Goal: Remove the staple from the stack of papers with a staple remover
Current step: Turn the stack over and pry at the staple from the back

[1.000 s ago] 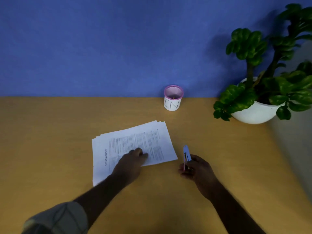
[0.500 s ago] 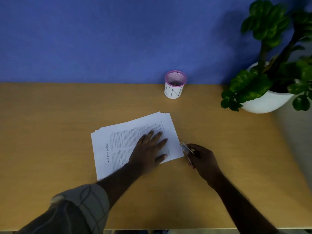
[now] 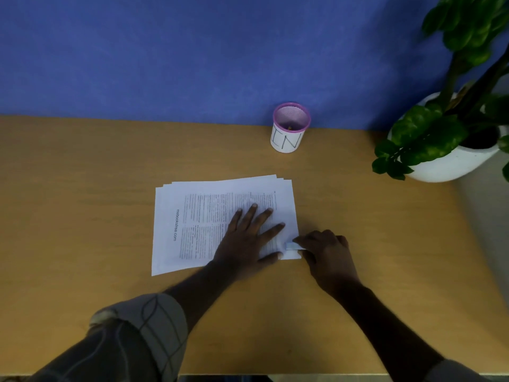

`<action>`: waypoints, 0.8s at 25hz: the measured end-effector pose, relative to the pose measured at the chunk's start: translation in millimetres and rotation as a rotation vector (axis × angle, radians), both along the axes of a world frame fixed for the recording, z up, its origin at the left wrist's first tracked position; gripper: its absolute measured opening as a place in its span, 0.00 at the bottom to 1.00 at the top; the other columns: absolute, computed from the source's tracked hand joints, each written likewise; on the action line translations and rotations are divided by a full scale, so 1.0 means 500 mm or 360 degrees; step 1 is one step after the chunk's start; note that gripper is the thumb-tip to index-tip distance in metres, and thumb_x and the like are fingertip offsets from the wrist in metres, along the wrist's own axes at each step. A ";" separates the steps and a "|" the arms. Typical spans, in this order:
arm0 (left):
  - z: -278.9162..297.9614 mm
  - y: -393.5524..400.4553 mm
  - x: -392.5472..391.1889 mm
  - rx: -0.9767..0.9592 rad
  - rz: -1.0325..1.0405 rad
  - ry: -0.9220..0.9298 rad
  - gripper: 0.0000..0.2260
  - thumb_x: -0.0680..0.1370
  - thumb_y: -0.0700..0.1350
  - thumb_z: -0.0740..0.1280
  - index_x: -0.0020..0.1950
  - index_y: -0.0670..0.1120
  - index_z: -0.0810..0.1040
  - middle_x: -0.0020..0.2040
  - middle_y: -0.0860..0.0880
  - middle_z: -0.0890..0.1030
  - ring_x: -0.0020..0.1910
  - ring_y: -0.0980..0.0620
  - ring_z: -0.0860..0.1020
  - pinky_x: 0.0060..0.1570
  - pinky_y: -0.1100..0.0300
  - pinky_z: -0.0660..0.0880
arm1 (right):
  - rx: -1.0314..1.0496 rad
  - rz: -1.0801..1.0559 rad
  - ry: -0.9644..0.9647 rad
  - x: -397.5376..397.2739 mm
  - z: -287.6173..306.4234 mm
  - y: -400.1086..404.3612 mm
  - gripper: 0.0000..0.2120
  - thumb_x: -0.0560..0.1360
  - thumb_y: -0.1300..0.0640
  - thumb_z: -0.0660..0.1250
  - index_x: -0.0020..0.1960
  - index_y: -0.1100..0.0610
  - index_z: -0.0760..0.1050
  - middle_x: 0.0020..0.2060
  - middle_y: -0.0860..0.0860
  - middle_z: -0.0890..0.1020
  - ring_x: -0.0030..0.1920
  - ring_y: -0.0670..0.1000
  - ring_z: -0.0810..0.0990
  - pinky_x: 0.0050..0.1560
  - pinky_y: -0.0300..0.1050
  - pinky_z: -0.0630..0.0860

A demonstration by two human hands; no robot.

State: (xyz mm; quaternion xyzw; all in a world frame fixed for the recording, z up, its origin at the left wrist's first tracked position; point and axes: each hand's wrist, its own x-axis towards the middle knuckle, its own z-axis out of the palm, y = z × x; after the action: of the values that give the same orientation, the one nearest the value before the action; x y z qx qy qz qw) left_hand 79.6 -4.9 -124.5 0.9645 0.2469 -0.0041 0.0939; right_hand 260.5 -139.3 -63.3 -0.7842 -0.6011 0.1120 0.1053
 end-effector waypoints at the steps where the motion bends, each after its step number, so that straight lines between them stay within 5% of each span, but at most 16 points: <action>1: -0.005 -0.002 0.000 0.0016 0.0009 -0.0033 0.31 0.79 0.70 0.52 0.80 0.59 0.60 0.82 0.48 0.58 0.82 0.40 0.53 0.77 0.35 0.53 | -0.0003 0.0029 -0.0014 0.003 -0.003 0.002 0.14 0.74 0.58 0.69 0.58 0.49 0.79 0.51 0.48 0.83 0.52 0.53 0.78 0.52 0.53 0.73; 12: -0.020 0.000 0.006 0.0148 -0.0013 -0.0116 0.31 0.77 0.72 0.54 0.78 0.63 0.61 0.82 0.45 0.58 0.80 0.33 0.52 0.75 0.29 0.51 | 0.0050 0.0177 -0.0080 0.007 -0.002 0.015 0.13 0.73 0.60 0.71 0.57 0.52 0.81 0.47 0.51 0.84 0.48 0.53 0.79 0.49 0.50 0.72; 20: -0.017 -0.007 0.010 0.0144 0.0035 -0.0148 0.30 0.78 0.71 0.53 0.79 0.61 0.60 0.82 0.47 0.59 0.81 0.37 0.53 0.75 0.30 0.52 | 0.0089 0.0334 -0.0136 0.020 0.001 0.026 0.15 0.69 0.61 0.75 0.55 0.54 0.82 0.43 0.53 0.83 0.45 0.56 0.80 0.45 0.51 0.74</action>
State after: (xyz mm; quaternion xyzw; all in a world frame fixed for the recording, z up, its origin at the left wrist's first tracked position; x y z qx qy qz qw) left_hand 84.6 -8.3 -133.0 0.9641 0.2526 0.0531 0.0616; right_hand 270.5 -126.3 -62.8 -0.7178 -0.6868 0.0720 0.0891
